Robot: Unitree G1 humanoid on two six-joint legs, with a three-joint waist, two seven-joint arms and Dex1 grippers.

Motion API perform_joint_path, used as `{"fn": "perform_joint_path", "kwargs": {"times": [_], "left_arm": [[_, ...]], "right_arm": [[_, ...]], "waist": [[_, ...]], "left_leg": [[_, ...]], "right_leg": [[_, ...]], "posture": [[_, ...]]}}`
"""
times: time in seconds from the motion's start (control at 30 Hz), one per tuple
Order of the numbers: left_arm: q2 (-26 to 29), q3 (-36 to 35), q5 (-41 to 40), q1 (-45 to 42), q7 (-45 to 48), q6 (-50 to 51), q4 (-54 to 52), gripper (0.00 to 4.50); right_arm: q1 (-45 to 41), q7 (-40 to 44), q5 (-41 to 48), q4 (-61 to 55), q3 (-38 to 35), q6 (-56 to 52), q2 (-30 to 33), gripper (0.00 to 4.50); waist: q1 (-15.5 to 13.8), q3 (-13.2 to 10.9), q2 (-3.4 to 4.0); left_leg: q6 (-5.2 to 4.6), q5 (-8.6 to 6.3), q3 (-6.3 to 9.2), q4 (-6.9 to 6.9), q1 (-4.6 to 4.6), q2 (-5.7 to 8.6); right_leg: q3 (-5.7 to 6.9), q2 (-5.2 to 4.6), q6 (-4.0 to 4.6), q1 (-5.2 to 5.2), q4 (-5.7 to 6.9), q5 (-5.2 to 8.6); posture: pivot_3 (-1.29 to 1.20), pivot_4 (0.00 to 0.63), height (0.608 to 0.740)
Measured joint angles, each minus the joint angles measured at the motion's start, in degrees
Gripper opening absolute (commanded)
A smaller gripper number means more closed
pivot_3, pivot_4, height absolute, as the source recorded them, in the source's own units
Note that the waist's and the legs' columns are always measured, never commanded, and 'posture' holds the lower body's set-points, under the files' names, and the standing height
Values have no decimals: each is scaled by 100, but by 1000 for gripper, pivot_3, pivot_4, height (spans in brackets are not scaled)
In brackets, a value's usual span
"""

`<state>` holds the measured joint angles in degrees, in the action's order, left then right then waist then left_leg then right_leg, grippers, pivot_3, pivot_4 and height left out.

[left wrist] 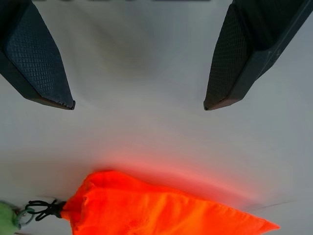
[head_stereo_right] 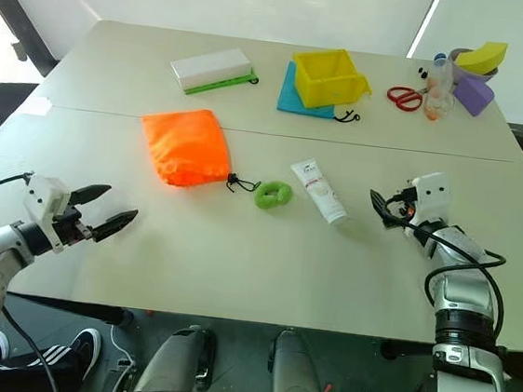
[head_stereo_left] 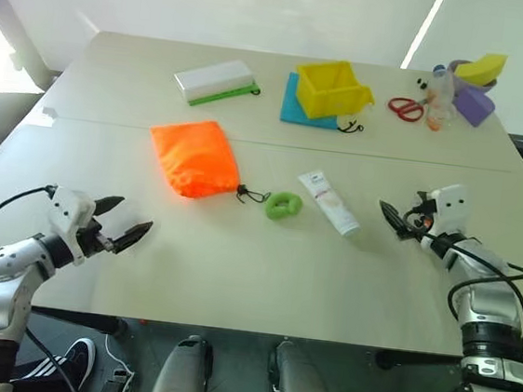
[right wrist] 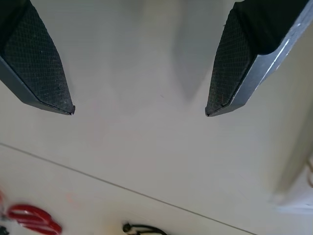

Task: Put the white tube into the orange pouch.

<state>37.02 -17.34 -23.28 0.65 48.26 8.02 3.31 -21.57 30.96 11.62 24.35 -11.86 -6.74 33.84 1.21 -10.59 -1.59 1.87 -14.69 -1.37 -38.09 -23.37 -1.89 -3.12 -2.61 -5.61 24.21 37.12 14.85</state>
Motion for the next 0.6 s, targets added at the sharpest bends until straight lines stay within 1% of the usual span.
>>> {"fn": "perform_joint_path", "kwargs": {"times": [0.27, 0.6], "left_arm": [[-134, -6, 54, -39, -124, -274, 84, 4500], [-126, -44, -109, -78, 156, -391, 125, 4500]], "right_arm": [[-4, 49, -1, -3, -4, 29, -10, 4457], [-4, 90, 0, -16, -4, 28, -10, 4457]], "waist": [[-3, 0, 0], [-2, 0, 0]], "left_leg": [[0, 0, 0, 0, 0, 0], [0, 0, 0, 0, 0, 0]], "right_leg": [[0, 2, 0, 0, 0, 0], [0, 2, 0, 0, 0, 0]], "posture": [[0, 150, 740], [0, 150, 740]]}}
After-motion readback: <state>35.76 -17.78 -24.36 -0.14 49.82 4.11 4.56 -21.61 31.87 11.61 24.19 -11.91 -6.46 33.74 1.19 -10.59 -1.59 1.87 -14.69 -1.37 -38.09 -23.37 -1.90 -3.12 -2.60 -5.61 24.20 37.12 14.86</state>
